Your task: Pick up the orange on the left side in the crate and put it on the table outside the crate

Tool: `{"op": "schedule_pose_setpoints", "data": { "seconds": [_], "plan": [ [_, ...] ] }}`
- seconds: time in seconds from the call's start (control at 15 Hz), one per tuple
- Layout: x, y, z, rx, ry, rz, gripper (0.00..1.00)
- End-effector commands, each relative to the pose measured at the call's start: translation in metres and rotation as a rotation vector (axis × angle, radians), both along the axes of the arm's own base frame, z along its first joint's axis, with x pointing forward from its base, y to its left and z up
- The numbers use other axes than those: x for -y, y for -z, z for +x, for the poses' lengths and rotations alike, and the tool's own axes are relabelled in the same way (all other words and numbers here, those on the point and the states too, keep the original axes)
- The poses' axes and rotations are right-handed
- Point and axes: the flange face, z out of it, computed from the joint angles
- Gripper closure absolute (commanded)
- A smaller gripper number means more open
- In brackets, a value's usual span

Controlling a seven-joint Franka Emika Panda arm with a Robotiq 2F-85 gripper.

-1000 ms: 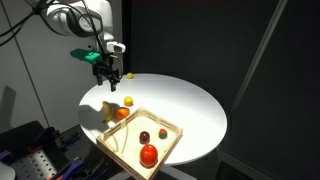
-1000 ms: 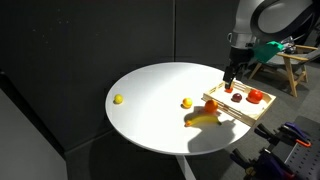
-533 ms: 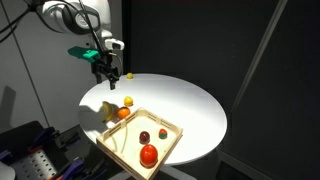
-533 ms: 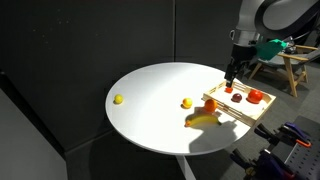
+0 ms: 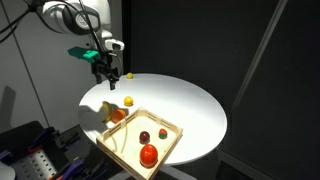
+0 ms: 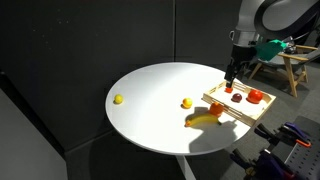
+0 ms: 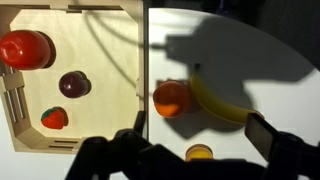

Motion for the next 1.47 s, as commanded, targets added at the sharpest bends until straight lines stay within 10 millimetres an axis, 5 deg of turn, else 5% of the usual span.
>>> {"op": "schedule_pose_setpoints", "data": {
  "seconds": [0.0,0.53,1.4],
  "plan": [
    [0.0,0.0,0.0,-0.001,0.0,0.0,0.0],
    [0.0,-0.002,0.001,0.001,0.0,0.0,0.0],
    [-0.004,-0.044,-0.018,0.034,0.017,0.05,0.0]
  ]
}}
